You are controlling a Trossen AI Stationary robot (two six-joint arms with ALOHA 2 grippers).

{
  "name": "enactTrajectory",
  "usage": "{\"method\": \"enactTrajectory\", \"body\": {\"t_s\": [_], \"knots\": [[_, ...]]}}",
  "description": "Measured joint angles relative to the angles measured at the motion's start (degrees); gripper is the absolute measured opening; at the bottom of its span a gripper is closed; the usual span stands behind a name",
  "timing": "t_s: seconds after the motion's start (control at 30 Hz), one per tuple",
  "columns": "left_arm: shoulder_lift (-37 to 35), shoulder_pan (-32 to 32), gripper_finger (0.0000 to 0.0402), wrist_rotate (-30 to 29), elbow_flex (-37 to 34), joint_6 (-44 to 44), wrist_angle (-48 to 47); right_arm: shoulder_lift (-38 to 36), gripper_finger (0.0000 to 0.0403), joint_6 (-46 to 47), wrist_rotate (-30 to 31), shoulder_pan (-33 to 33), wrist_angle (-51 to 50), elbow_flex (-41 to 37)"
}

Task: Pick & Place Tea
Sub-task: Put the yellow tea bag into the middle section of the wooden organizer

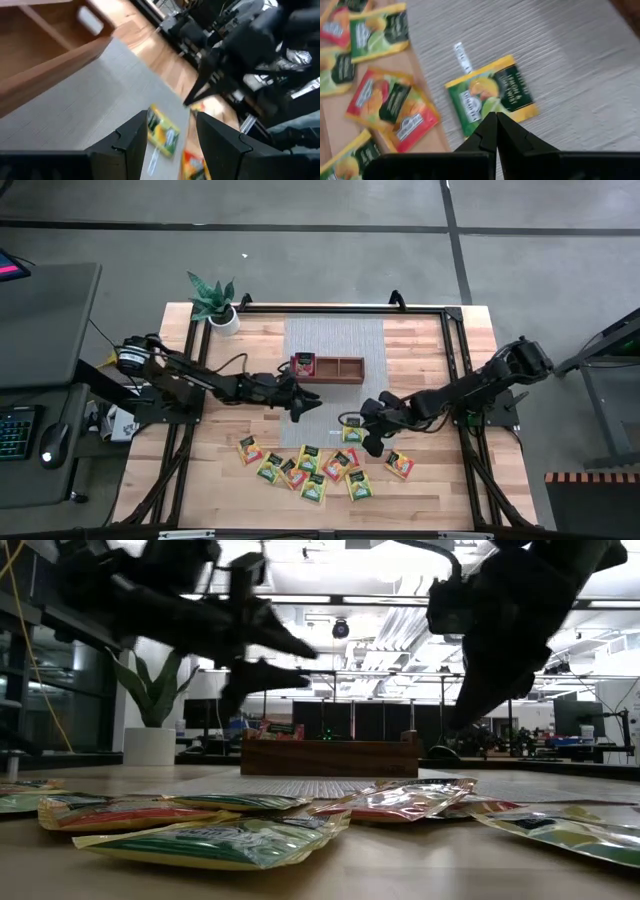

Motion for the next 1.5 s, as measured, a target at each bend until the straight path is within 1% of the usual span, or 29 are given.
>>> {"method": "enactTrajectory", "body": {"t_s": [0.07,0.13,0.23,0.3,0.37,0.47,0.7,1.0,1.1,1.23,1.33,1.5], "knots": [[2.50,-0.02,0.0167,1.11,3.13,0.66,-0.19,0.98,0.0000,-1.50,0.16,0.96,1.14,0.00],[5.06,-0.02,0.0167,3.52,6.48,1.71,-0.19,1.90,0.0000,-2.15,0.15,1.60,2.15,0.00],[8.59,-0.02,0.0167,7.31,10.66,1.95,-3.41,3.05,0.0000,-2.23,0.18,2.22,3.13,0.02],[10.34,-0.02,0.0167,9.17,12.58,1.97,-5.79,3.60,0.0000,-2.59,0.37,2.28,3.32,0.00],[11.58,-0.02,0.0167,9.71,13.97,1.89,-6.71,3.93,0.0000,-2.69,0.42,2.26,4.15,0.00],[12.86,-0.02,0.0167,9.88,14.42,1.50,-7.18,4.46,0.0000,-3.04,0.41,2.28,5.69,0.02],[12.83,-0.02,0.0167,9.51,14.55,0.02,-8.79,6.20,0.0000,-2.69,0.87,2.37,8.73,0.02],[12.83,-0.10,0.0167,9.88,14.52,-2.54,-8.89,6.46,0.0000,-2.67,1.54,2.37,8.45,0.02],[12.83,-0.84,0.0167,9.07,14.52,-2.46,-8.43,6.46,0.0000,-2.71,1.67,2.37,8.37,-0.06],[12.83,-1.75,0.0167,7.17,14.52,-0.81,-8.59,6.46,0.0000,-2.04,1.46,2.35,9.81,-2.04],[12.83,-1.98,0.0167,6.75,14.52,-0.65,-8.56,6.46,0.0000,-0.54,1.40,2.37,11.46,-3.74],[13.16,-2.36,0.0167,6.11,14.53,-1.31,-8.48,6.46,0.0000,-0.24,1.32,2.37,12.79,-4.09]]}}
